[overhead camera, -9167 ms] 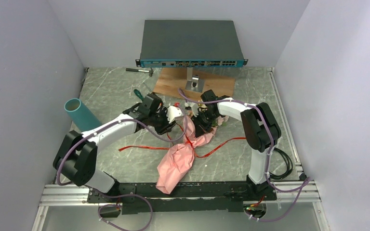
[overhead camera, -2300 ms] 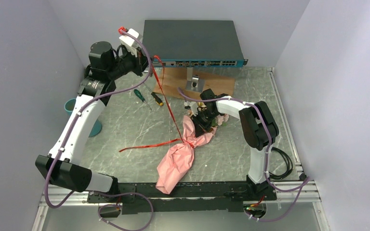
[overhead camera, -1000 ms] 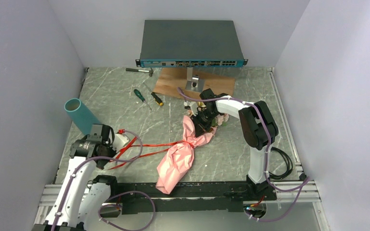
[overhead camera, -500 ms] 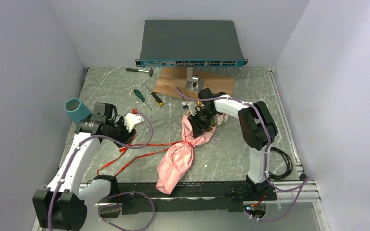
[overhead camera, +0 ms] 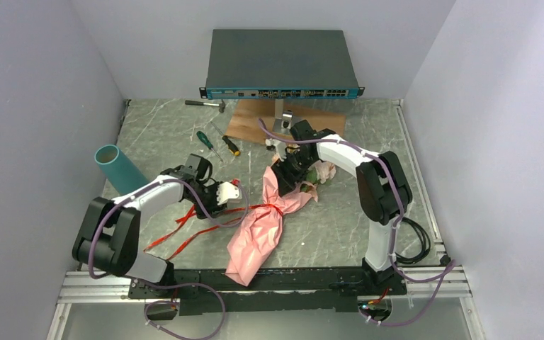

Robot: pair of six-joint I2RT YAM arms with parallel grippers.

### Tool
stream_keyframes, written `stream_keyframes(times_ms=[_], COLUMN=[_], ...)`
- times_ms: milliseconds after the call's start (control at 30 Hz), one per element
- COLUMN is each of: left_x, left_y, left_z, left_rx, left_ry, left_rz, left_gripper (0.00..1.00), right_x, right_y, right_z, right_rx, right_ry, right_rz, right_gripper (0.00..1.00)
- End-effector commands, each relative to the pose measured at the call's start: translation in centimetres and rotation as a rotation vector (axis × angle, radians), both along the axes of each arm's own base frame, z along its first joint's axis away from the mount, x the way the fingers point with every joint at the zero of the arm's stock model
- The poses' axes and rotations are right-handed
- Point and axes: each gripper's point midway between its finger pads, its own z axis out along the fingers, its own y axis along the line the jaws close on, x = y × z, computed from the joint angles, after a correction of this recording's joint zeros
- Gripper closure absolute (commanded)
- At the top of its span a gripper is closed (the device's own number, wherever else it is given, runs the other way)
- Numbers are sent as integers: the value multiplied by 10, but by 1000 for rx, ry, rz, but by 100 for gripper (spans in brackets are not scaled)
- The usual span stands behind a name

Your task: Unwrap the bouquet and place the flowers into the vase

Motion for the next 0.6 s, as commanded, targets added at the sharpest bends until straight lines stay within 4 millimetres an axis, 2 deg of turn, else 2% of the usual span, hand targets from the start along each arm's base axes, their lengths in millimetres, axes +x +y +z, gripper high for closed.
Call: stream_keyframes(times_ms=[0, 100, 167, 233, 300, 433, 567], left_x=[23, 23, 21, 21, 23, 28, 42], left_y=[4, 11, 13, 10, -3, -40, -68], left_z=[-14, -26, -29, -22, 0, 64, 130], left_rx=[65, 111, 130, 114, 38, -176, -340], left_ry=[-101, -70, -54, -55, -63, -55, -90], left_rz=[-17, -16, -26, -29, -20, 30, 88], left_gripper=[50, 58, 70, 88, 100, 100, 100], right_x=[15, 13, 13, 14, 15, 16, 14], right_y=[5, 2, 2, 1, 1, 2, 4], right_z=[41, 45, 48, 54, 61, 79, 101], right_rx=[48, 44, 42, 47, 55, 85, 133], right_ry=[-120, -134, -144, -163, -182, -225, -284], right_rz=[-2, 3, 6, 7, 8, 8, 11], right_gripper=[37, 36, 35, 34, 33, 32, 28])
